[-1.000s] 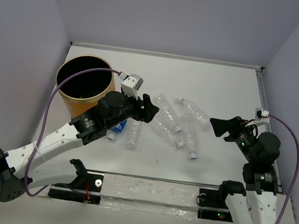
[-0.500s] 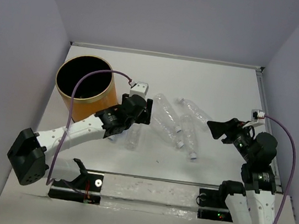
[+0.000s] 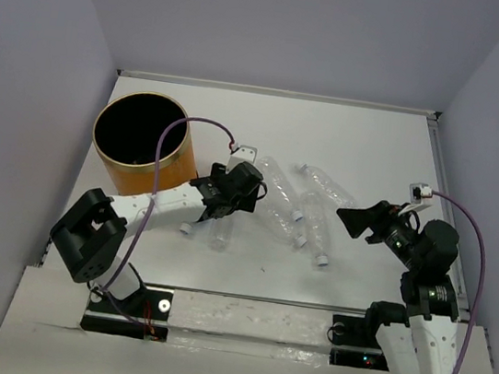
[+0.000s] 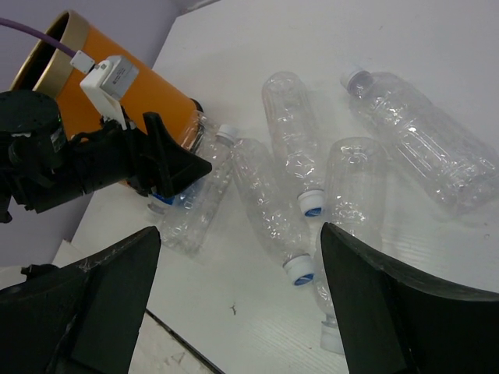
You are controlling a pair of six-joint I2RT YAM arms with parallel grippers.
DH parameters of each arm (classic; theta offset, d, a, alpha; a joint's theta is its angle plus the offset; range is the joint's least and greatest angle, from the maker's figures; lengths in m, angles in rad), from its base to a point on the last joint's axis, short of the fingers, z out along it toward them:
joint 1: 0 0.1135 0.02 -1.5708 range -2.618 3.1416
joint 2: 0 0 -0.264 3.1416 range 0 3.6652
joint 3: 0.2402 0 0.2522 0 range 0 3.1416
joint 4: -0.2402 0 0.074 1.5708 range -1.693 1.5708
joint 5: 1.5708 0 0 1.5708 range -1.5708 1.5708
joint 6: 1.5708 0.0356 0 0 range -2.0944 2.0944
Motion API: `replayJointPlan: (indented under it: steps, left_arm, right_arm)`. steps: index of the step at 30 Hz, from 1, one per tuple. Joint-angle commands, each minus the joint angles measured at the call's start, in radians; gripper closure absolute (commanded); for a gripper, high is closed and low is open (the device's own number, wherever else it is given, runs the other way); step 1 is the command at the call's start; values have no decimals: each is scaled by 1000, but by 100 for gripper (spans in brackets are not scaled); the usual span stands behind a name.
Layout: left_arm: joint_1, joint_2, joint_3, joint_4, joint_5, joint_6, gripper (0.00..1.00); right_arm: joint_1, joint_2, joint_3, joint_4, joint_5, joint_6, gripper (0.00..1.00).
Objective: Put the plastic bottles in the bin
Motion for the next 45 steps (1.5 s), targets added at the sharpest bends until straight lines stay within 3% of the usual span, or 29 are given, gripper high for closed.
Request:
replayJointPlan:
  steps: [1, 13, 22, 33, 35, 38, 40, 45]
  left_arm:
    - [29, 27, 5, 42, -40, -24, 16]
    - [40, 130, -15, 98, -48, -19, 18]
    - [41, 127, -56, 131, -43, -21, 34]
    - [41, 147, -99, 153, -32, -30, 28]
    - [41, 135, -96, 156, -40, -30, 31]
    - [41, 101, -98, 168, -37, -21, 44]
    - [41, 95, -93, 167, -36, -7, 45]
    - [40, 144, -101, 148, -11, -24, 25]
  right_arm:
    - [-5, -5, -10, 32, -43, -7, 11]
    - [-5, -2, -13, 42, -53, -2, 11]
    - [-5, -1, -10, 36, -53, -7, 12]
    - [-5, 2, 2, 36, -48, -4, 12]
    - [-5, 1, -3, 42, -45, 4, 12]
    - [-5, 8, 2, 41, -62, -1, 13]
    - [-5, 7, -1, 45, -62, 6, 14]
    - [-5, -7, -3, 49, -68, 13, 13]
